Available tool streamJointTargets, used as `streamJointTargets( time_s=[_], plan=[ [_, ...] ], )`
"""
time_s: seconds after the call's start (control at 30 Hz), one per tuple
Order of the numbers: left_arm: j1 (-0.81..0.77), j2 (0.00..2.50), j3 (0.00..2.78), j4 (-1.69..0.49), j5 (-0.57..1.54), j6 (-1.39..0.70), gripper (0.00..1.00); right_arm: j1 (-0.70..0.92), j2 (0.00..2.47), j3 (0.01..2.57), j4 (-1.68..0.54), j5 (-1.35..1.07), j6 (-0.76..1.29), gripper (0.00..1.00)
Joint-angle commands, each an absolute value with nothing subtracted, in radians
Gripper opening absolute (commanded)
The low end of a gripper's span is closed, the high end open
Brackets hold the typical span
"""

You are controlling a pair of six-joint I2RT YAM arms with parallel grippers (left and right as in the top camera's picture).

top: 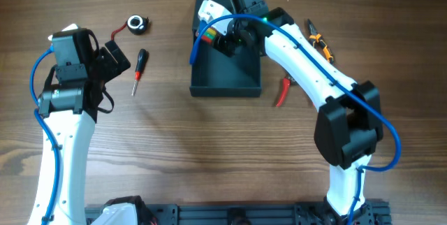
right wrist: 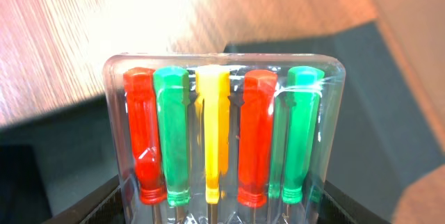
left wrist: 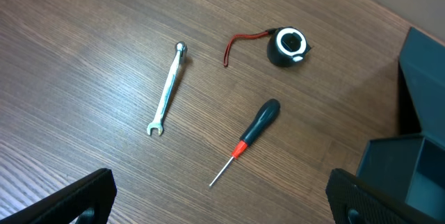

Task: Pack container
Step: 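Carry the screwdriver case into the green box and lower it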

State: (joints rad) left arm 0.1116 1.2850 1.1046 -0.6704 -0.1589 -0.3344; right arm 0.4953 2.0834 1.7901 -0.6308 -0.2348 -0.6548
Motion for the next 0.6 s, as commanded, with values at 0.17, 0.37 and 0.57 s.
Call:
streamJointTargets(
  time_s=[0.17, 0.37, 0.57],
  plan=[
    [0.116, 1.291, 1.126, -0.667, -0.147, -0.318, 1.0, 0.509, 2.096, 1.805, -0.645, -0.22, -0.866, 0.04],
    [0.116, 1.291, 1.126, -0.667, -0.147, -0.318, 1.0, 0.51, 2.155, 1.805, -0.657, -0.191, -0.948, 0.04],
    [0.116, 1.291, 1.126, -0.667, -0.147, -0.318, 1.0, 0.509, 2.213, 1.805, -0.646, -0.179, -0.966, 0.04]
  ],
)
